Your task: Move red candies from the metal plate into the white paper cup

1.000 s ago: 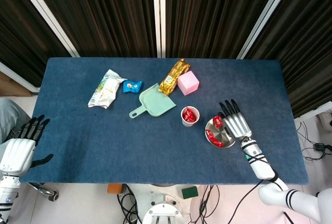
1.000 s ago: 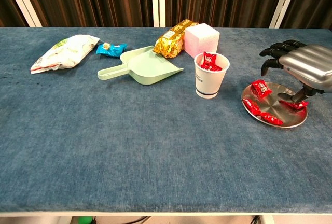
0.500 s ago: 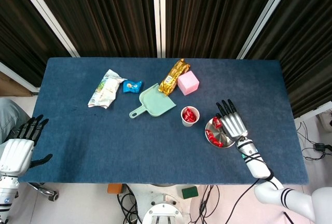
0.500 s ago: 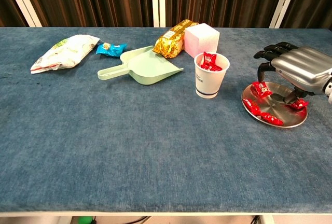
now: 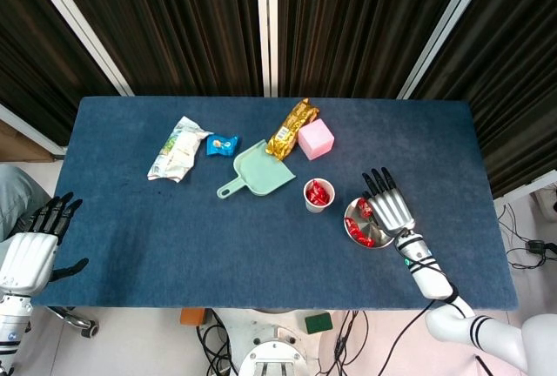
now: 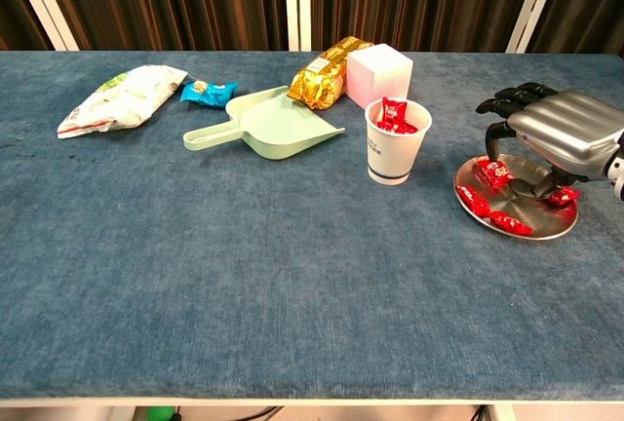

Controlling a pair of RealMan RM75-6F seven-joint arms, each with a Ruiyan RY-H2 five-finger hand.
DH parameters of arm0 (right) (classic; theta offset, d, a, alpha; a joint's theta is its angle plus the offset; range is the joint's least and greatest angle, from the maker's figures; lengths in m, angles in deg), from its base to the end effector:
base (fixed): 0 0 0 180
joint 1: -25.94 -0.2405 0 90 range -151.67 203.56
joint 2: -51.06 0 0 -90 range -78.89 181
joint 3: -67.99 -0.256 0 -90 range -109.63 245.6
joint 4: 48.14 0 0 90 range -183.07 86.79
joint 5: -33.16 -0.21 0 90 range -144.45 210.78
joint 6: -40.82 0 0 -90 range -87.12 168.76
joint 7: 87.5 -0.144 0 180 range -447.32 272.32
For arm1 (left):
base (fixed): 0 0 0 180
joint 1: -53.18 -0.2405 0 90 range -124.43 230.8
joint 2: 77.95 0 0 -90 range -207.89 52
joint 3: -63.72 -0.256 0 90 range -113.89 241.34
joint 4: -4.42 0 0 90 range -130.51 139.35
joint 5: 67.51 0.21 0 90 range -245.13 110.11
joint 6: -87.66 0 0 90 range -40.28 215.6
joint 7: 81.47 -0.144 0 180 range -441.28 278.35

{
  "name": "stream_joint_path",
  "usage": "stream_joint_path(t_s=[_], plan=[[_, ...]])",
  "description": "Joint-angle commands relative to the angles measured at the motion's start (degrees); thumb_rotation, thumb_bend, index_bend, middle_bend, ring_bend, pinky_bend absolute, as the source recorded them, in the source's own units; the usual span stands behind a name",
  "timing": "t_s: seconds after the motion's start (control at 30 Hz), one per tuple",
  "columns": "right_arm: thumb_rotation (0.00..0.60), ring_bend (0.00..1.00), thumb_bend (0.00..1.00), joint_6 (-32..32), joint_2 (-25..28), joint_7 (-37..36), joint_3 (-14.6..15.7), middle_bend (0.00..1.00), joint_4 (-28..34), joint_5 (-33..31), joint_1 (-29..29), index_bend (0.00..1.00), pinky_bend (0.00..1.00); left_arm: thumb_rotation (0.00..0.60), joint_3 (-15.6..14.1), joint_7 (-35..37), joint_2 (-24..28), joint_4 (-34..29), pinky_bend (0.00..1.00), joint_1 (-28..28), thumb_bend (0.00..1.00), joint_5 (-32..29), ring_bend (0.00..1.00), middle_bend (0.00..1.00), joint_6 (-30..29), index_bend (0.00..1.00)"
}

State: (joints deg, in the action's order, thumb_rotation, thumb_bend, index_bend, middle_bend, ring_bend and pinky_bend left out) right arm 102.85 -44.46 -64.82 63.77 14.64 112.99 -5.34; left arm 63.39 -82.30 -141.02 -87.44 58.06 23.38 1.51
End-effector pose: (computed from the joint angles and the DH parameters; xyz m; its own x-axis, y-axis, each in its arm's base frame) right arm -0.2503 -0.3185 -0.0239 0.7288 -0.0833 0.6797 -0.6590 -0.3549 0.6631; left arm -0.3064 0.1691 0.1558 0.4412 0.0352 0.8967 0.8948 -0.0929 -0.4366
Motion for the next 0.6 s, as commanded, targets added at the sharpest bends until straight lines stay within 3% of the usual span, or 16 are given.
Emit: stream_joint_path(t_s=[0.03,0.3,0.6], plan=[[0.600,0.00,0.35,0.2,-0.2,0.0,-0.1,0.07,-0.2,0.1,0.0,0.50,0.00,0.600,0.0,0.0,0.0,0.0,0.15,0.0,0.10,0.0,0.00,0.03,0.0,0.07],[0.600,0.00,0.40,2.1,-0.6,-1.6,0.1,0.08,-1.1,1.7,0.3,0.64,0.00,0.600,0.0,0.2,0.1,0.1,0.15,0.0,0.10,-0.1,0.00,0.03,0.0,0.07],[0.600,0.00,0.41,7.6,3.4,-3.1,-2.5,0.09,5.3,4.8,-0.4,0.65,0.00,0.600,0.0,0.2,0.0,0.1,0.15,0.0,0.09,-0.1,0.00,0.03,0.1,0.07]])
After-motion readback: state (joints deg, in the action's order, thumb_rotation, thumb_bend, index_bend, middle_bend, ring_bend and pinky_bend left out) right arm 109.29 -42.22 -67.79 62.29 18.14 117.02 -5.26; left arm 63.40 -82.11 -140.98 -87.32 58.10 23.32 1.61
